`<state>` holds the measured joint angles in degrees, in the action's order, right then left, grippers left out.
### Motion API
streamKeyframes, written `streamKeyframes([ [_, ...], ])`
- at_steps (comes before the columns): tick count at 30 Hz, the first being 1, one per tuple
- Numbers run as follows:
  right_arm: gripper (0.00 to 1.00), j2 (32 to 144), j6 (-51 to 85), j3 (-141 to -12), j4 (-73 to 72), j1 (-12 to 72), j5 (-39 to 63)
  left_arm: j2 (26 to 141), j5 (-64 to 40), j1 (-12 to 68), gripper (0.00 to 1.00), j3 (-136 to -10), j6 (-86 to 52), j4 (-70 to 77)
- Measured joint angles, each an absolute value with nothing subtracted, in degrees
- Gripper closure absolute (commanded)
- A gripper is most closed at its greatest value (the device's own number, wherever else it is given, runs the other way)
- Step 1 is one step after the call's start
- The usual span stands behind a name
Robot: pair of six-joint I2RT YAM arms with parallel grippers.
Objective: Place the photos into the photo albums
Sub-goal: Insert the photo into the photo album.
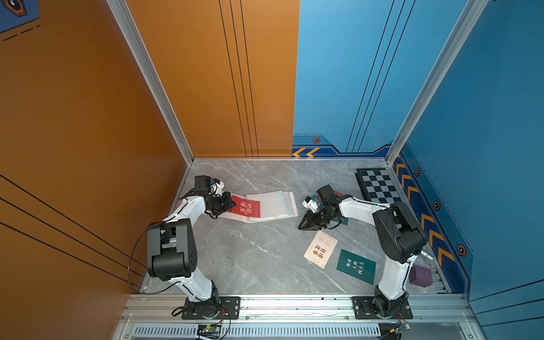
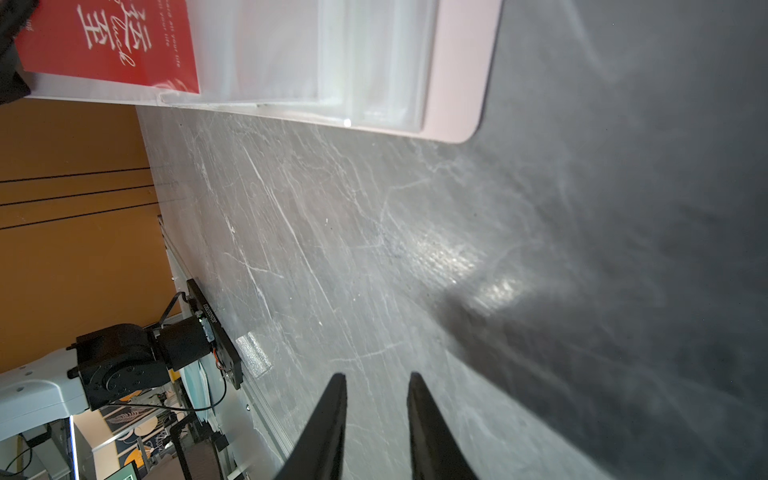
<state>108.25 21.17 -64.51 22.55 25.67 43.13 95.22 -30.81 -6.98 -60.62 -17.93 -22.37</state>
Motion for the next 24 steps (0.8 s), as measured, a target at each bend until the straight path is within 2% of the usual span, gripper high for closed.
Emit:
streamKeyframes([
  [3,0.72,108.47,21.17,-64.73,22.57,25.91,42.94,96.86,-29.54,-5.67,0.91,-61.06,-18.02,-22.35],
  [10,0.72,108.57,21.17,-65.21,22.59,26.24,42.72,100.90,-27.88,-0.71,0.84,-63.81,-18.90,-21.98],
  [19,0.72,108.57,21.15,-65.21,22.61,26.26,42.13,103.09,-26.76,3.38,0.60,-65.30,-20.10,-21.98],
  [24,0.72,108.57,21.15,-65.21,22.59,26.26,42.13,103.04,-26.48,3.84,0.52,-65.30,-20.38,-22.20],
])
